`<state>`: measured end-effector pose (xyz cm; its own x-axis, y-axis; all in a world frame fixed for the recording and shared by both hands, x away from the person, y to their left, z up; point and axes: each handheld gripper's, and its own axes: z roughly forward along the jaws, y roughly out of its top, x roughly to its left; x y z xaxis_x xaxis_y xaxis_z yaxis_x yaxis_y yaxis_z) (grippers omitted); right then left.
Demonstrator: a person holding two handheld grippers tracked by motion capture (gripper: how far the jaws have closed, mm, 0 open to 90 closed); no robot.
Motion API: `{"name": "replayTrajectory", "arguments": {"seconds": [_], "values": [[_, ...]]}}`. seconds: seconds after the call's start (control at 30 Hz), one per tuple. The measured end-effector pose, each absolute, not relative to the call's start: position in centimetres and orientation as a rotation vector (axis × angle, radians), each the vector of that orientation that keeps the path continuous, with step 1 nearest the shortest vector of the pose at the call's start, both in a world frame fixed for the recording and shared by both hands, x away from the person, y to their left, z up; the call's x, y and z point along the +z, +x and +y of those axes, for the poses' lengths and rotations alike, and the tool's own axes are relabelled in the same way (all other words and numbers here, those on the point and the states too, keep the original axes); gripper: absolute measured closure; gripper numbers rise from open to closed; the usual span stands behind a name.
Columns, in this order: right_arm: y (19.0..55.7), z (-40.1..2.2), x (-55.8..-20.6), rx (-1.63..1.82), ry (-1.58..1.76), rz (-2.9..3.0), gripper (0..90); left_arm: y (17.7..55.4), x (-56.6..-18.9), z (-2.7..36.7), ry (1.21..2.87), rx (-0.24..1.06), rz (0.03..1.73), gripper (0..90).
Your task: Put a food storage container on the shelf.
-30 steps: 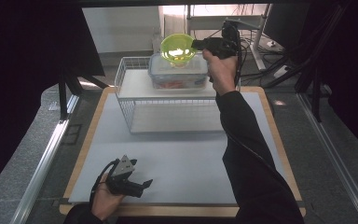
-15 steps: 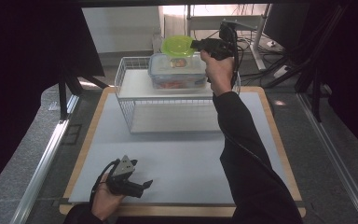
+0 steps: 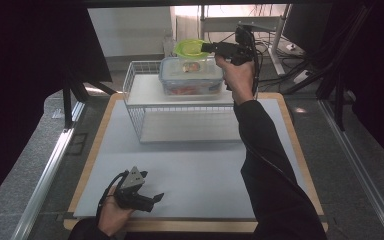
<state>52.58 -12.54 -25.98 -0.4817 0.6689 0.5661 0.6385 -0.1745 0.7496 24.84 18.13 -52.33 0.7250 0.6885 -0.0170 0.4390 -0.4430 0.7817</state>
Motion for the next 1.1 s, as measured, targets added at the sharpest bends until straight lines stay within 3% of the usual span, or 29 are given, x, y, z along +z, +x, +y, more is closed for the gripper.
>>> {"name": "replayTrajectory", "arguments": {"seconds": [0.3,1.1], "values": [[51.2,-13.3,-25.9,1.687,1.402,2.093,16.9,24.8,-52.3,18.0,2.103,0.379,0.853,5.8],[44.0,-14.1,-28.3,1.619,1.017,2.249,9.0,24.8,-52.4,17.9,2.113,0.366,0.834,6.0]]}}
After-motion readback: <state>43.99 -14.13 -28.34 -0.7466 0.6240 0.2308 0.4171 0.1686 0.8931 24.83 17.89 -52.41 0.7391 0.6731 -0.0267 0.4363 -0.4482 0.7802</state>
